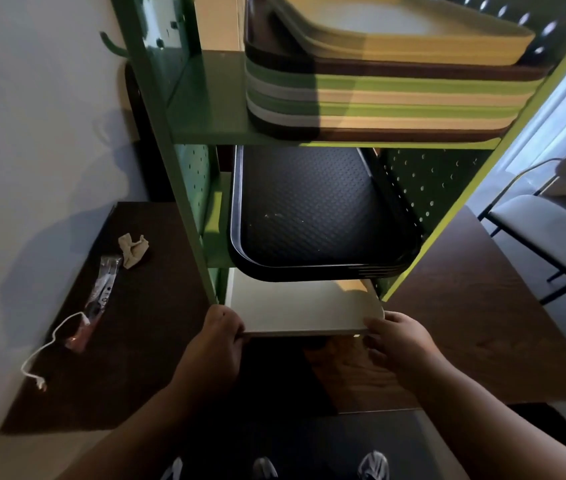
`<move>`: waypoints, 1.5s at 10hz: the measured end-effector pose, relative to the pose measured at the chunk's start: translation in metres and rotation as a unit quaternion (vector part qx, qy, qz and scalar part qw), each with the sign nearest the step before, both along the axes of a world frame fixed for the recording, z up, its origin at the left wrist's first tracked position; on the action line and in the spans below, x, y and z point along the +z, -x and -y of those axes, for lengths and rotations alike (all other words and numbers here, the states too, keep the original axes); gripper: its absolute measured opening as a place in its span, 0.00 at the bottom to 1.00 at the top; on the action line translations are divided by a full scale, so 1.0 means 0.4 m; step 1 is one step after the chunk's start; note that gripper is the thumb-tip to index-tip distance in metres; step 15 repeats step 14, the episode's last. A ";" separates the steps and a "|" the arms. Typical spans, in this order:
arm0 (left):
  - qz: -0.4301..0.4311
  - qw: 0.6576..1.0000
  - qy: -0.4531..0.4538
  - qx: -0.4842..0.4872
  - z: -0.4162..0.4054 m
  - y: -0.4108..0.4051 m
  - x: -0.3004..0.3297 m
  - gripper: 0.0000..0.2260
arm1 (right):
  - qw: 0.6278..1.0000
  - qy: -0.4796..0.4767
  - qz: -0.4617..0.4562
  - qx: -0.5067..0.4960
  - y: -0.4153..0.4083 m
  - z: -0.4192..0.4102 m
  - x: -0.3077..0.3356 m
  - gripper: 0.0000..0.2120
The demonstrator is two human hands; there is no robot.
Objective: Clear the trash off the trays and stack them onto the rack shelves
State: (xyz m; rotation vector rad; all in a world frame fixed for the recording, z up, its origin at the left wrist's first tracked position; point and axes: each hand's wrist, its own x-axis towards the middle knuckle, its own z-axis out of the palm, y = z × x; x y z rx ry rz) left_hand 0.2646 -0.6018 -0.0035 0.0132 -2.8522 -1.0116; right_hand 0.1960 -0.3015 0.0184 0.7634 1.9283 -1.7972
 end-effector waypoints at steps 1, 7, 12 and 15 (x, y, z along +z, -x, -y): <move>0.029 0.999 0.023 0.012 0.001 0.013 -0.027 0.05 | 0.995 -0.082 0.019 0.048 0.012 0.012 -0.023 0.07; 0.037 0.995 0.083 -0.033 -0.074 0.040 -0.037 0.10 | 0.991 -0.119 0.014 0.064 0.023 -0.004 -0.076 0.11; 0.042 0.999 0.011 -0.017 -0.147 0.065 0.002 0.14 | 0.991 -0.070 0.074 0.081 0.035 -0.023 -0.039 0.13; 0.029 0.999 -0.017 -0.032 -0.205 0.097 0.017 0.14 | 0.993 -0.071 0.044 0.078 0.043 -0.032 -0.032 0.14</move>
